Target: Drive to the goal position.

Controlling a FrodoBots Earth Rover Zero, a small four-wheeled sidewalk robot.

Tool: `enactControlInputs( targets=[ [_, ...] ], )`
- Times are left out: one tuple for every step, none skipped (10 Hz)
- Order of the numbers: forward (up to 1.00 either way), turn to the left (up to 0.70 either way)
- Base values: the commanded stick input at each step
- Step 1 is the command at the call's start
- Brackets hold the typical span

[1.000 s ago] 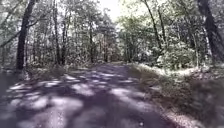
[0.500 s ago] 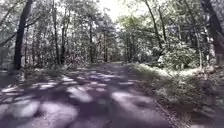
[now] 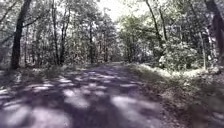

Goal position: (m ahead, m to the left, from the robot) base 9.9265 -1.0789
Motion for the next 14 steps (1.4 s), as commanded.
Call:
enactControlInputs(
  targets=[
    [0.45,0.00],
    [0.45,0.00],
    [0.45,0.00],
    [0.45,0.00],
    [0.45,-0.01],
    [0.45,-0.13],
    [0.45,-0.25],
    [0.45,-0.15],
    [0.45,0.00],
    [0.45,0.00],
    [0.45,0.00],
    [0.45,0.00],
    [0.45,0.00],
    [0.45,0.00]
  ],
)
